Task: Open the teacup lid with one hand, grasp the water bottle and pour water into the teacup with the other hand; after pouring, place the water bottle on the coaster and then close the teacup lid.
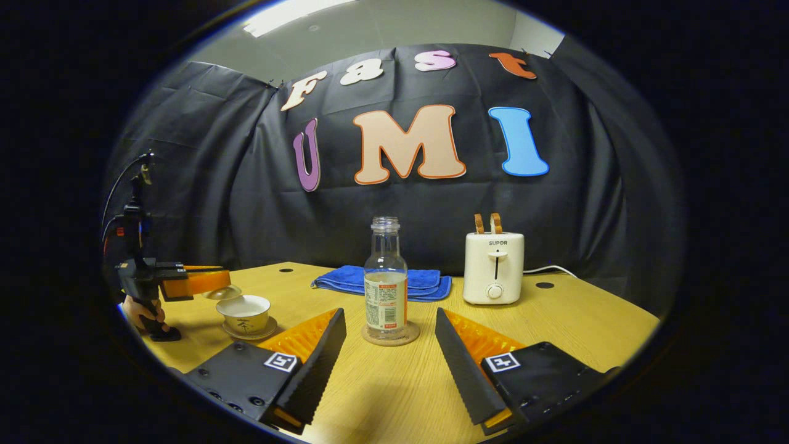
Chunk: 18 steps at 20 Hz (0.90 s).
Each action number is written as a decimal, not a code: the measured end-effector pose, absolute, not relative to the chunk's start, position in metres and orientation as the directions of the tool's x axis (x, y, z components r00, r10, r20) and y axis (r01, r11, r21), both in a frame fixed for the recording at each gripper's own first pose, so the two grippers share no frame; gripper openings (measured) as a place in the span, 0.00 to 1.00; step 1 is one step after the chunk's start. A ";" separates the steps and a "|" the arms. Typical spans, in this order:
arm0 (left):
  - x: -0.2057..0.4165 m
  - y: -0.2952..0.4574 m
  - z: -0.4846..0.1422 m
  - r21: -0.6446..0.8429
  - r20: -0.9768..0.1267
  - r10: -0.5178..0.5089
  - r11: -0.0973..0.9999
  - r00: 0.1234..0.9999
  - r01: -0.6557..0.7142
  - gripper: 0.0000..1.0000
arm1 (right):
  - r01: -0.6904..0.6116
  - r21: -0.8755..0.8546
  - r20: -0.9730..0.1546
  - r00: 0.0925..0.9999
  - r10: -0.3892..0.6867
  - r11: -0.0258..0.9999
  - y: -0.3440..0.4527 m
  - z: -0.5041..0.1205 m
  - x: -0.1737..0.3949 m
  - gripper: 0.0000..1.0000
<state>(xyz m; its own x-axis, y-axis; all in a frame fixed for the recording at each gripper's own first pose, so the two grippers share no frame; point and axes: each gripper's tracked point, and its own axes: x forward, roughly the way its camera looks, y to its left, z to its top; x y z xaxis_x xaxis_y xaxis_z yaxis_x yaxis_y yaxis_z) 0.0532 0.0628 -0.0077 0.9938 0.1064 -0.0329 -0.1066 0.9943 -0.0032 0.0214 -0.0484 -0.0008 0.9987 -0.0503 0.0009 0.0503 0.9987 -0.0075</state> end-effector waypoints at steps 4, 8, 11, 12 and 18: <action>0.063 0.040 -0.010 0.008 -0.047 0.044 0.999 0.998 -0.044 0.25 | 0.051 -0.008 0.003 0.999 -0.051 0.999 -0.051 0.000 0.013 0.94; 0.069 0.027 -0.019 0.056 -0.101 0.000 0.998 0.995 0.006 0.25 | 0.056 -0.007 0.006 0.998 -0.056 0.998 -0.054 0.001 0.006 0.94; 0.069 0.021 -0.017 0.087 -0.100 -0.016 0.996 0.995 0.025 0.25 | 0.057 -0.008 0.005 0.998 -0.057 0.998 -0.054 0.001 0.006 0.94; 0.070 0.019 -0.017 0.095 -0.100 -0.026 0.995 0.995 0.035 0.25 | 0.057 -0.007 0.005 0.998 -0.057 0.998 -0.054 0.001 0.005 0.94; 0.072 0.010 -0.022 0.111 -0.129 -0.081 0.989 0.988 0.096 0.26 | 0.055 -0.007 0.005 0.998 -0.055 0.998 -0.053 0.001 0.005 0.94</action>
<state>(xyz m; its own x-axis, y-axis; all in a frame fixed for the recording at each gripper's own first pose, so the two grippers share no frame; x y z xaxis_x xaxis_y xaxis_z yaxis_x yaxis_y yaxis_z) 0.0715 0.0097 -0.0215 0.9883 -0.0811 -0.1291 0.0956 0.9892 0.1111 0.0046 -0.0528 0.0010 0.9985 -0.0551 0.0053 0.0552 0.9985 -0.0069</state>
